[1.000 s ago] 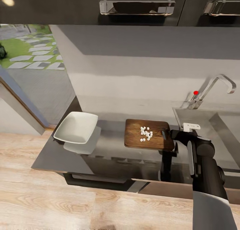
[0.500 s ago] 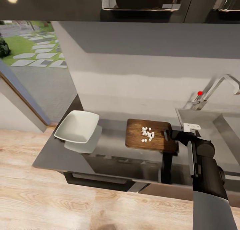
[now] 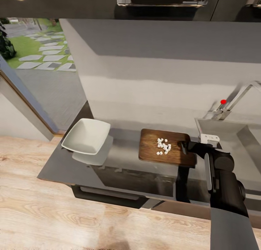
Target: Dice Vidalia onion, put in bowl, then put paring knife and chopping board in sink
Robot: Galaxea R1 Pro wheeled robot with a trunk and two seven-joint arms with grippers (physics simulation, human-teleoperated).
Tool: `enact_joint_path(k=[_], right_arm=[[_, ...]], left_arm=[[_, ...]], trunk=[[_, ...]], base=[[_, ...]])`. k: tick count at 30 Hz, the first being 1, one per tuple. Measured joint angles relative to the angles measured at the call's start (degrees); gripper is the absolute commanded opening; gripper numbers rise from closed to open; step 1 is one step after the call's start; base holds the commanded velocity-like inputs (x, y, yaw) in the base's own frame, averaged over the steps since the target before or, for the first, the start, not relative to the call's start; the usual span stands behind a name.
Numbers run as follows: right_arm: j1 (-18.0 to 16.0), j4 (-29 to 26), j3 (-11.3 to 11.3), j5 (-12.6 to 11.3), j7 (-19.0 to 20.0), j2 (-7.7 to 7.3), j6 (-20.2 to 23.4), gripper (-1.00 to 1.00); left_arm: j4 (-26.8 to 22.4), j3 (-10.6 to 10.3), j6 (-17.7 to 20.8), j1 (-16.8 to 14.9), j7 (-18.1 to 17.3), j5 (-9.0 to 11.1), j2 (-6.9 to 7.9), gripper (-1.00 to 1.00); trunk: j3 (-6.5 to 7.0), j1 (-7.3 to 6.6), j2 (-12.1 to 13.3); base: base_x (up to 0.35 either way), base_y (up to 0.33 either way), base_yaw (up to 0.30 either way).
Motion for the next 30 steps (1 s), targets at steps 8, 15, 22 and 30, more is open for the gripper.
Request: enact_joint_path(k=[8,15,22,30], right_arm=[[0.00,0.00,-0.01,-0.03,-0.66,-0.03,0.00,1.00],[0.00,0.00,0.05,-0.02,-0.66,-0.03,0.00,1.00],[0.00,0.00,0.05,-0.02,-0.66,-0.03,0.00,1.00],[0.00,0.00,0.05,-0.03,-0.66,-0.03,0.00,1.00]], left_arm=[[0.17,-0.01,-0.04,0.00,-0.04,-0.05,-0.01,1.00],[0.14,0.00,-0.04,0.00,-0.04,-0.06,-0.02,1.00],[0.17,0.00,-0.04,0.00,-0.04,-0.06,-0.02,1.00],[0.17,-0.01,-0.04,0.00,-0.08,-0.06,-0.01,1.00]], trunk=[[-0.10,0.01,0.00],[-0.10,0.00,0.00],[-0.10,0.00,0.00],[-0.10,0.00,0.00]], base=[[-0.026,-0.029,0.013],[-0.017,-0.018,0.000],[0.000,-0.011,0.000],[-0.026,-0.112,0.000]])
